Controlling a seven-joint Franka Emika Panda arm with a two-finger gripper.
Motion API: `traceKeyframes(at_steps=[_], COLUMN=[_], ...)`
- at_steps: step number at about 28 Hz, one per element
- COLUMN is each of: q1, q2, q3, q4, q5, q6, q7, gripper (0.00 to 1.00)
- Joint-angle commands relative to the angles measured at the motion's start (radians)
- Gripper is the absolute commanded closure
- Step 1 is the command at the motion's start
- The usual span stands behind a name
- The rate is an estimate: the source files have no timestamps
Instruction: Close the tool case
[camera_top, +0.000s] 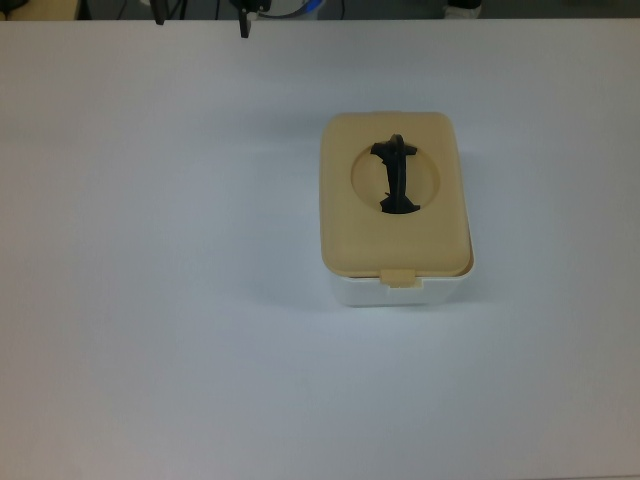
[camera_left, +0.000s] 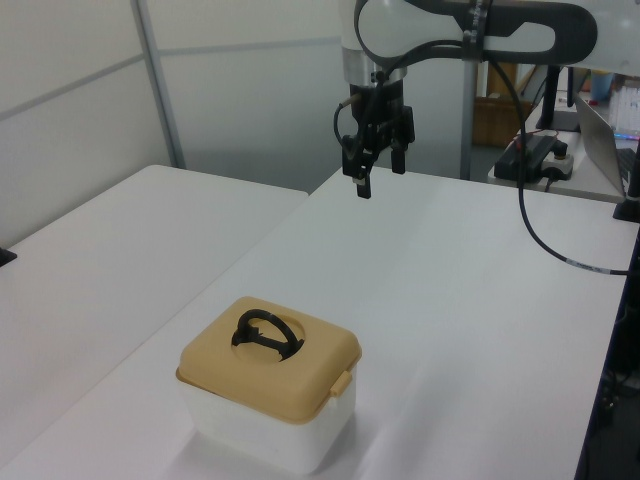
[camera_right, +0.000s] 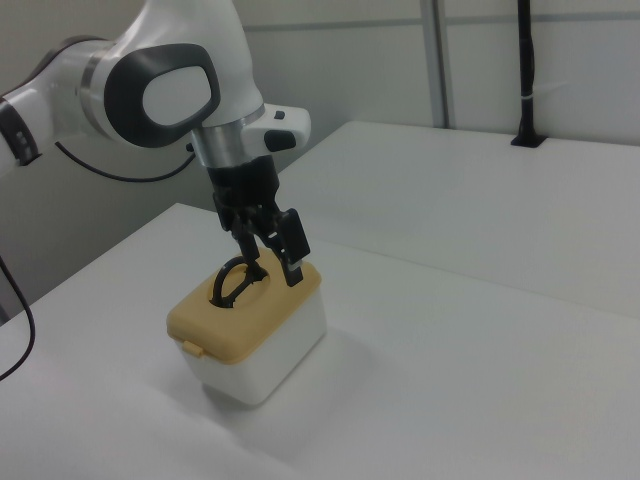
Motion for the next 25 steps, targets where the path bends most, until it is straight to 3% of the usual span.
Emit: traceKeyframes(at_steps=[1,25], q1=[0.005,0.011], q2=[-0.022,-0.027], q3=[-0.006,-0.002], q4=[-0.028,-0.026], q5=[0.007,0.018], q6=[-0.013,-0.022], q7=[-0.019,-0.002], gripper=[0.00,0.00])
